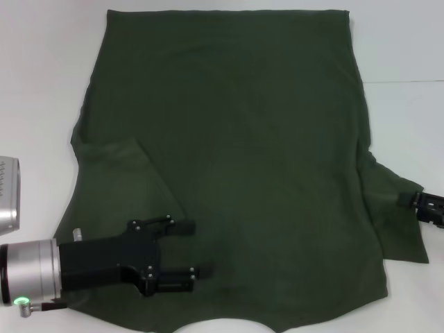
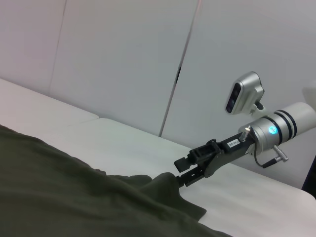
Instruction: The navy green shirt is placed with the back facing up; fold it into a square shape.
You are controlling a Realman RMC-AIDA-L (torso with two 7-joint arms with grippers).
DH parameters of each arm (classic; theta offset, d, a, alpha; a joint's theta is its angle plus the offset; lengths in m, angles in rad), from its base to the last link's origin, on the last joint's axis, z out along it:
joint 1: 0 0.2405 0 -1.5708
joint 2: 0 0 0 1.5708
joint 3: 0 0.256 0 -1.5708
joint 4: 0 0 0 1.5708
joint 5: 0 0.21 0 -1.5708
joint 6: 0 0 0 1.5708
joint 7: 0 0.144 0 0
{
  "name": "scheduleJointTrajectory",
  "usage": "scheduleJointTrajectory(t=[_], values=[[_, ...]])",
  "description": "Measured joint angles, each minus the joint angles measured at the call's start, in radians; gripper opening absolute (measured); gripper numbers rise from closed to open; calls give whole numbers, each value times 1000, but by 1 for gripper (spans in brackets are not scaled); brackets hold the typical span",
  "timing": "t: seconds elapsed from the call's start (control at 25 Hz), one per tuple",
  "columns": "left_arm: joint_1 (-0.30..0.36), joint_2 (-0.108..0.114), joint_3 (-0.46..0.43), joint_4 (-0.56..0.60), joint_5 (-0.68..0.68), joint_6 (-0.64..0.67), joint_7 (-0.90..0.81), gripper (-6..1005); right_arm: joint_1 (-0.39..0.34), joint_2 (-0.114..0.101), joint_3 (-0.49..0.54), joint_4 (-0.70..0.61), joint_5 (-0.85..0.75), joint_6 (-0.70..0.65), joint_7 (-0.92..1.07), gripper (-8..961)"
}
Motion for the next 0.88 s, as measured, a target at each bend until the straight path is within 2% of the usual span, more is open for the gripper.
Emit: scheduleJointTrajectory(t=[0.32,0.68,0.88], values=[[-1,0,0,-7,0,-21,-1,858,9,43,43,3,5,24,-47,842],[-2,0,0,-7,9,-25,-6,859,2,65,76,3,5,16,-56,842],[-3,0,-1,-5,13,-25,-7,859,-9,67,92,12,5,15,-58,842]])
